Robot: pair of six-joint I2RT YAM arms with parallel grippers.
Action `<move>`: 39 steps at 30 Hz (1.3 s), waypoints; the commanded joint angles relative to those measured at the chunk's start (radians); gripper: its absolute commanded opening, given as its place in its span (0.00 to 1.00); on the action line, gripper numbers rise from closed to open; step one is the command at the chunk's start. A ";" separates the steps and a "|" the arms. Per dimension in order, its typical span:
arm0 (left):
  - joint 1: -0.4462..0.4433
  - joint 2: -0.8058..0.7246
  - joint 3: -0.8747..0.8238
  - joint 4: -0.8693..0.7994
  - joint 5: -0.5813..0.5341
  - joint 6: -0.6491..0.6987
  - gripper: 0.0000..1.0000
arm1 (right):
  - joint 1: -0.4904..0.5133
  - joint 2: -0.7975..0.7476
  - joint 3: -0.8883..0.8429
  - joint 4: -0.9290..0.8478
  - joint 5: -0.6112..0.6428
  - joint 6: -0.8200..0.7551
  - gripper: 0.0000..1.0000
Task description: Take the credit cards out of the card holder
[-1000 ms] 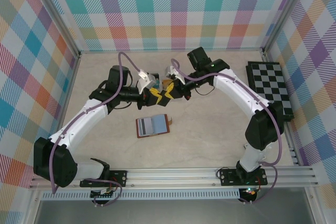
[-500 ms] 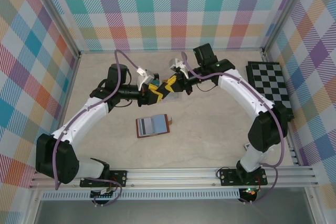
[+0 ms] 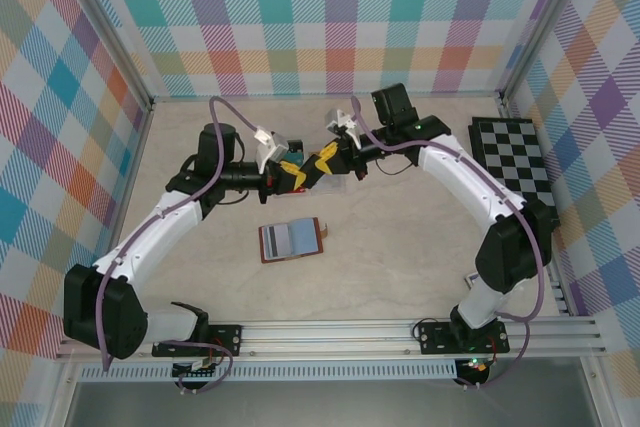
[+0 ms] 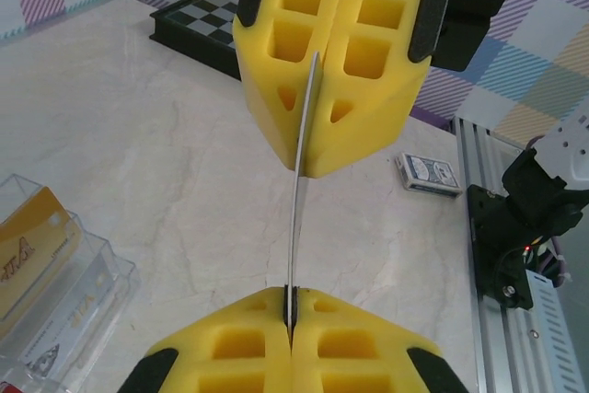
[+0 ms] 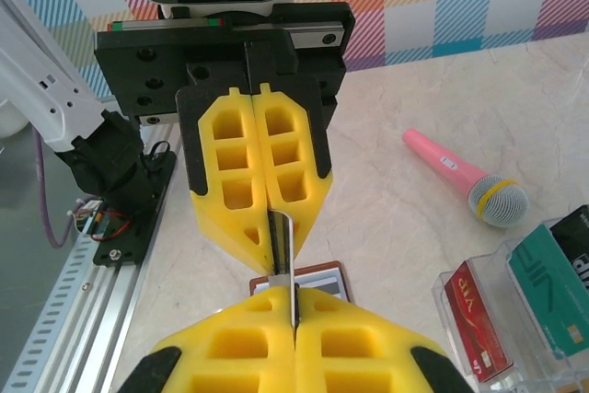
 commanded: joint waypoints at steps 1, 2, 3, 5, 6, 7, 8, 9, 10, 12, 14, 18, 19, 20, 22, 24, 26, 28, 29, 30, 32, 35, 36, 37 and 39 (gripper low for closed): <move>0.013 -0.049 -0.012 -0.009 -0.070 0.078 0.00 | -0.027 -0.048 -0.026 0.055 0.018 0.057 0.23; 0.013 -0.049 -0.003 -0.023 -0.102 0.095 0.00 | -0.033 -0.055 -0.030 0.063 0.027 0.084 0.30; 0.013 -0.043 0.009 -0.033 -0.134 0.106 0.00 | -0.040 -0.061 -0.037 0.072 0.030 0.099 0.35; 0.013 -0.020 0.036 -0.048 -0.203 0.126 0.00 | -0.052 -0.088 -0.085 0.154 0.091 0.168 0.51; 0.013 -0.005 0.053 -0.057 -0.248 0.138 0.00 | -0.059 -0.104 -0.112 0.192 0.121 0.201 0.56; 0.013 0.013 0.072 -0.068 -0.292 0.152 0.00 | -0.071 -0.118 -0.135 0.221 0.143 0.233 0.61; 0.013 0.028 0.086 -0.073 -0.330 0.166 0.00 | -0.082 -0.130 -0.154 0.246 0.163 0.266 0.65; 0.013 0.047 0.105 -0.088 -0.368 0.185 0.00 | -0.097 -0.145 -0.179 0.272 0.190 0.301 0.70; 0.013 0.070 0.128 -0.112 -0.392 0.212 0.00 | -0.106 -0.159 -0.198 0.282 0.217 0.319 0.73; 0.013 0.113 0.181 -0.190 -0.410 0.283 0.00 | -0.119 -0.199 -0.245 0.303 0.278 0.353 0.79; 0.013 0.161 0.230 -0.232 -0.438 0.365 0.00 | -0.124 -0.233 -0.283 0.301 0.341 0.388 0.82; 0.016 0.291 0.362 -0.306 -0.527 0.475 0.00 | -0.134 -0.293 -0.345 0.272 0.458 0.470 0.89; 0.017 0.325 0.407 -0.334 -0.530 0.506 0.00 | -0.137 -0.306 -0.360 0.267 0.488 0.504 0.92; 0.019 0.351 0.437 -0.358 -0.532 0.531 0.00 | -0.140 -0.313 -0.369 0.263 0.519 0.531 0.96; 0.026 0.402 0.496 -0.409 -0.522 0.601 0.00 | -0.149 -0.328 -0.388 0.247 0.572 0.562 1.00; 0.032 0.446 0.548 -0.472 -0.515 0.679 0.00 | -0.153 -0.343 -0.409 0.238 0.613 0.574 1.00; 0.038 0.485 0.597 -0.534 -0.517 0.750 0.00 | -0.164 -0.358 -0.433 0.237 0.650 0.599 1.00; 0.050 0.524 0.649 -0.596 -0.523 0.802 0.00 | -0.172 -0.371 -0.455 0.236 0.679 0.621 1.00; 0.057 0.536 0.670 -0.615 -0.518 0.813 0.00 | -0.177 -0.378 -0.465 0.237 0.688 0.632 1.00; 0.065 0.547 0.685 -0.628 -0.510 0.825 0.00 | -0.182 -0.388 -0.479 0.240 0.692 0.644 1.00; 0.072 0.567 0.709 -0.650 -0.510 0.857 0.00 | -0.185 -0.400 -0.497 0.245 0.698 0.663 1.00; 0.074 0.605 0.748 -0.684 -0.540 0.899 0.00 | -0.187 -0.415 -0.519 0.244 0.695 0.685 1.00; 0.076 0.619 0.762 -0.702 -0.547 0.913 0.00 | -0.188 -0.420 -0.525 0.244 0.691 0.692 1.00; 0.078 0.630 0.774 -0.711 -0.554 0.921 0.00 | -0.187 -0.428 -0.533 0.244 0.689 0.697 1.00; 0.079 0.651 0.788 -0.718 -0.556 0.933 0.00 | -0.187 -0.439 -0.544 0.239 0.681 0.704 1.00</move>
